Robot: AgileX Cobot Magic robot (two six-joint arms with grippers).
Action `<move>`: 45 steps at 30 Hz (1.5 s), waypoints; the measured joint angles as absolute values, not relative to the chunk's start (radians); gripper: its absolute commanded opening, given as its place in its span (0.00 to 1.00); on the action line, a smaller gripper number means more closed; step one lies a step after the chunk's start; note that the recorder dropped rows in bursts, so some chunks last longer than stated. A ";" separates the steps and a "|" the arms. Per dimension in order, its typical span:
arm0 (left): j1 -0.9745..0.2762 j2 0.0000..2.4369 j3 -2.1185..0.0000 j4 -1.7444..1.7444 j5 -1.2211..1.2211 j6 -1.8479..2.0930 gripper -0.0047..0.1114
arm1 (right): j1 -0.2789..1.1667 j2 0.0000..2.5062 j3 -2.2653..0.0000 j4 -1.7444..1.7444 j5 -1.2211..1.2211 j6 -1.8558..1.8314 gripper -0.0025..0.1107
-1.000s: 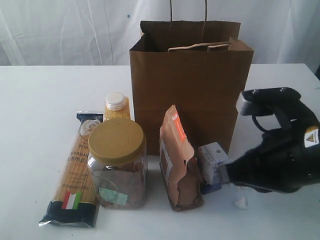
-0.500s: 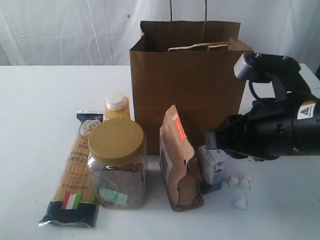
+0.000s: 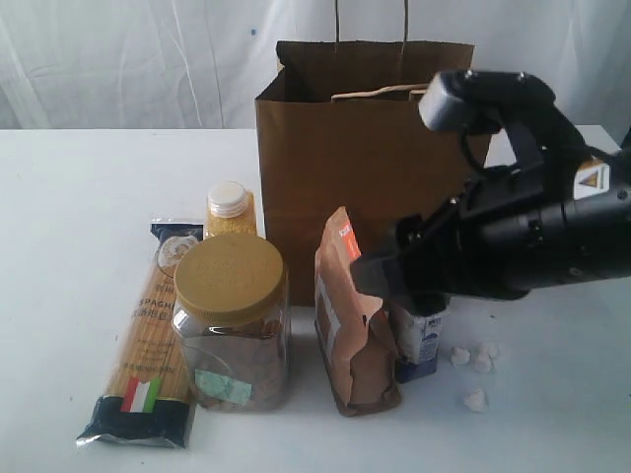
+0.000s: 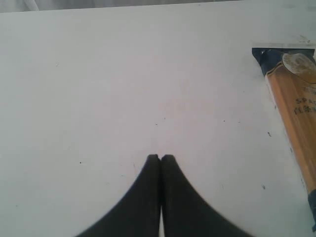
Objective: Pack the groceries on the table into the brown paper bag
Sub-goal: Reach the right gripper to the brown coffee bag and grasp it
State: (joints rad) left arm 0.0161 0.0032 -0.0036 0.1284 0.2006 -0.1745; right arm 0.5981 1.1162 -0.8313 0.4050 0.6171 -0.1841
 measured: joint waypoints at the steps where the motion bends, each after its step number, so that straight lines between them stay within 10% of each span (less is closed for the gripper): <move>1: 0.016 0.003 -0.004 0.128 0.201 -0.175 0.04 | 0.616 1.125 -0.847 0.405 0.606 -0.181 0.61; 34: 0.016 0.003 -0.004 0.128 0.201 -0.175 0.04 | 0.696 1.580 -0.934 0.203 0.638 -0.051 0.66; 45: 0.016 0.003 -0.004 0.128 0.201 -0.175 0.04 | 0.696 1.591 -0.934 0.156 0.603 0.094 0.15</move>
State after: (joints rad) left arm 0.0161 0.0032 -0.0036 0.1284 0.2006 -0.1745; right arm 0.6964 1.5906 -0.9343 0.1558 0.6033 0.0940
